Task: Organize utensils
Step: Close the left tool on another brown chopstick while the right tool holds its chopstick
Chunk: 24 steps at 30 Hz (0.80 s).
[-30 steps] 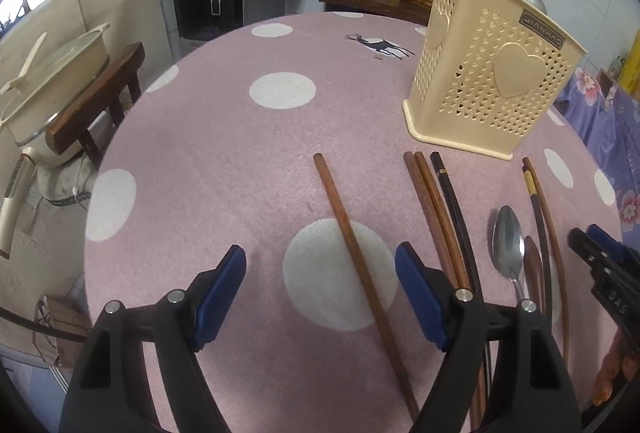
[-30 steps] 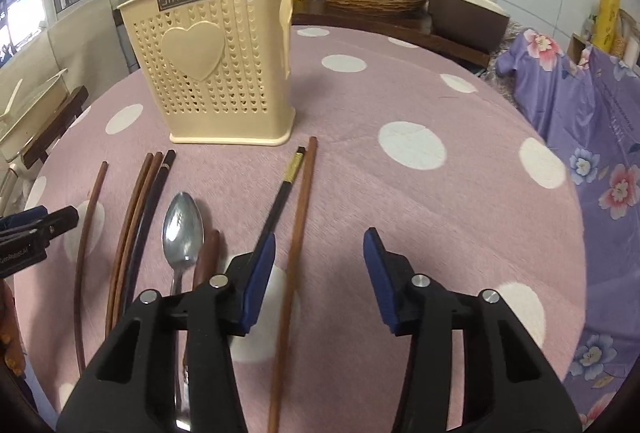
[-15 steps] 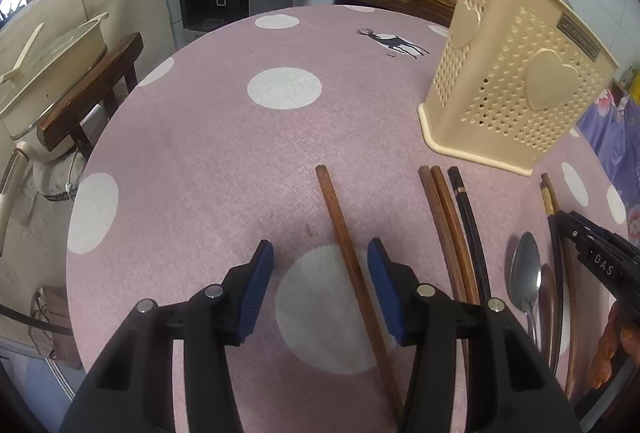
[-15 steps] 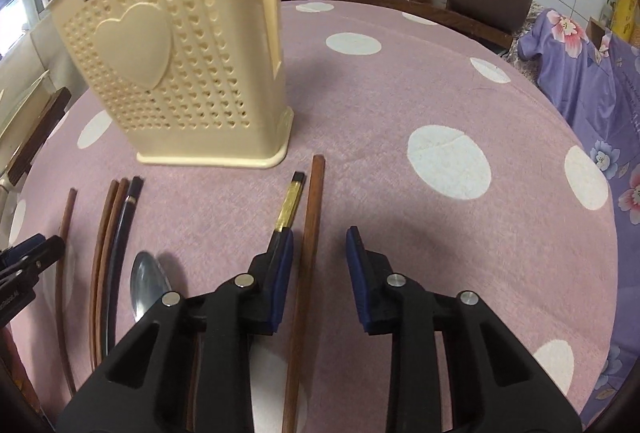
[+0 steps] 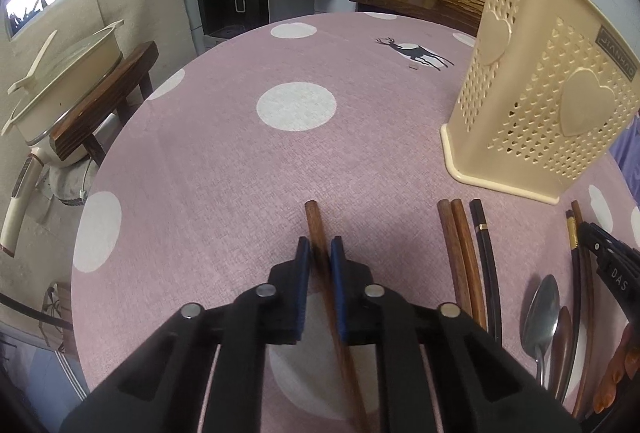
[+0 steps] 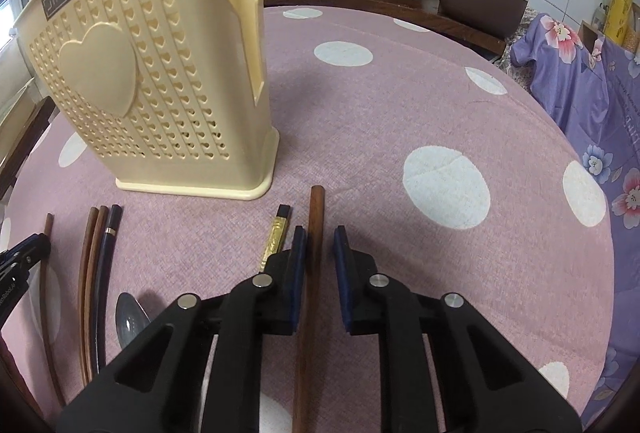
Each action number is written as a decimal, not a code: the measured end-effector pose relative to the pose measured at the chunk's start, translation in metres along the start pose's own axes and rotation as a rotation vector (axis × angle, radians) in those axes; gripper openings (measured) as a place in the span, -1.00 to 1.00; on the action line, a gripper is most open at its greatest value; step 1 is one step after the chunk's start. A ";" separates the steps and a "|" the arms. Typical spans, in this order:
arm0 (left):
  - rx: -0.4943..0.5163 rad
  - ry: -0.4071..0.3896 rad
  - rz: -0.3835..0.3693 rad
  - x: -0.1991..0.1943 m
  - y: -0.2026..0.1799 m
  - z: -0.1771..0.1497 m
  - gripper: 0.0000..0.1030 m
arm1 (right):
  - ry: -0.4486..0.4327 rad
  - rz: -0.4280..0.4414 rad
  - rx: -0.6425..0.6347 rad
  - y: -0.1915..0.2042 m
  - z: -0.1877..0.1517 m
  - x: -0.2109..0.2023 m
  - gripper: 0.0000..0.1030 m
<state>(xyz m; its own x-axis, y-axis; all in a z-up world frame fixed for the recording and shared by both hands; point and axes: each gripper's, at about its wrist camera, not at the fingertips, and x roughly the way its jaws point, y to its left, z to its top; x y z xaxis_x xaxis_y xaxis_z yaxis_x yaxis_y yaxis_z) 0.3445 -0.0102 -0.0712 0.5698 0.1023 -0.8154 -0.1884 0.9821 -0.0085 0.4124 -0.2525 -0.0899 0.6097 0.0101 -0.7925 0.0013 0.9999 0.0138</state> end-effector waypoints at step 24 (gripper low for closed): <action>0.005 -0.007 -0.021 0.001 -0.009 0.001 -0.83 | -0.004 0.055 0.039 -0.006 0.003 0.003 -0.85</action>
<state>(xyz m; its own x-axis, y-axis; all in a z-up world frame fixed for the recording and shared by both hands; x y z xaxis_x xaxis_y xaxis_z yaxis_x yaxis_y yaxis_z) 0.3474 -0.0189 -0.0714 0.5791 0.0829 -0.8111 -0.1726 0.9847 -0.0226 0.4170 -0.2585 -0.0902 0.6130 0.0653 -0.7874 -0.0015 0.9967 0.0815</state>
